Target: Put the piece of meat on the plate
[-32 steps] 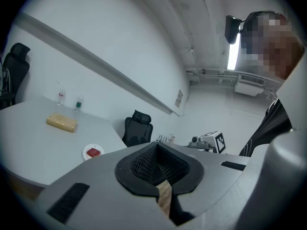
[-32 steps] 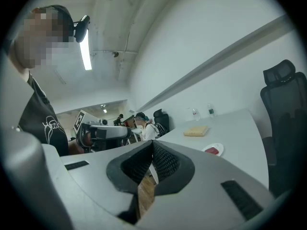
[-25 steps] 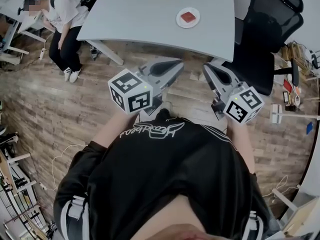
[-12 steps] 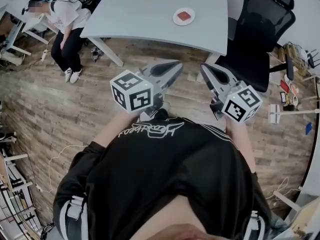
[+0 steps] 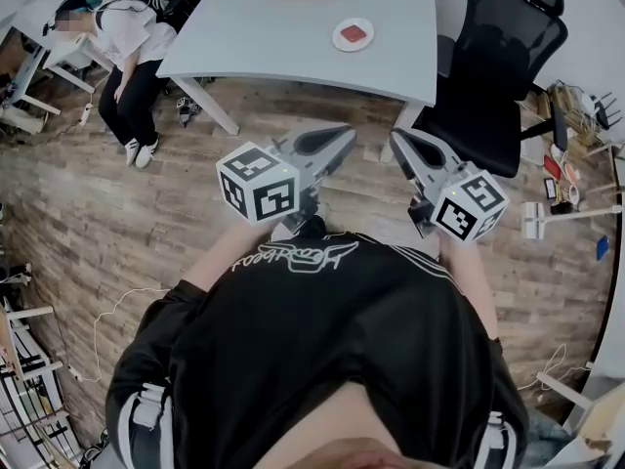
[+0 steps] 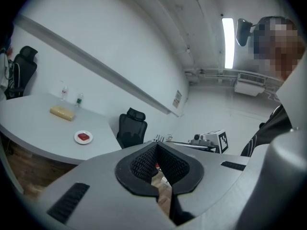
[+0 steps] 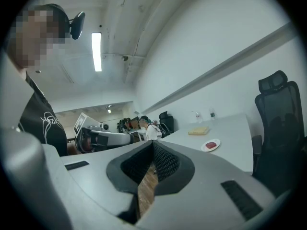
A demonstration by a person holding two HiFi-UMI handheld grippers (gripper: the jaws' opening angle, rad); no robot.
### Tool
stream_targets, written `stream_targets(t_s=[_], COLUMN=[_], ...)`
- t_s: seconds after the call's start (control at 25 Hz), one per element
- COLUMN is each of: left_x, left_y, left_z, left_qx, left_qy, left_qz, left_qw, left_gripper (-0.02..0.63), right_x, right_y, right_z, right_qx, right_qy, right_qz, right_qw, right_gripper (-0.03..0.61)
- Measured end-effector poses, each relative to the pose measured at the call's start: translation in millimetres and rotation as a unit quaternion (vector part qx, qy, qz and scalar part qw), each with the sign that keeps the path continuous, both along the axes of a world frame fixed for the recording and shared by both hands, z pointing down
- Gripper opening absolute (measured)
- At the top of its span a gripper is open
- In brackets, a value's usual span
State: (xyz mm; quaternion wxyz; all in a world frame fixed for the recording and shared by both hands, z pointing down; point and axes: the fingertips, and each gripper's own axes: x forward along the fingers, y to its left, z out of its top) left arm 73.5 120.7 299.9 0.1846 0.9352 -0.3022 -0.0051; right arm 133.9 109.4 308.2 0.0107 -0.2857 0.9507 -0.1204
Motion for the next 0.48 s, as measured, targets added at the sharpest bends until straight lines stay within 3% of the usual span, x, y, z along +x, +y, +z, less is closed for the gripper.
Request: stream_targets(t_s=[0.48], left_x=[7], left_y=[11], left_z=[-5], left_qx=[0.008], left_qy=[0.002], left_qz=[0.008], left_qw=[0.9999], left_gripper=[0.008], right_x=[5], right_y=[11], right_z=[-6], right_qx=[0.009], right_qy=[0.002], right_qz=[0.003], right_qw=[1.0], right_gripper=[0.008])
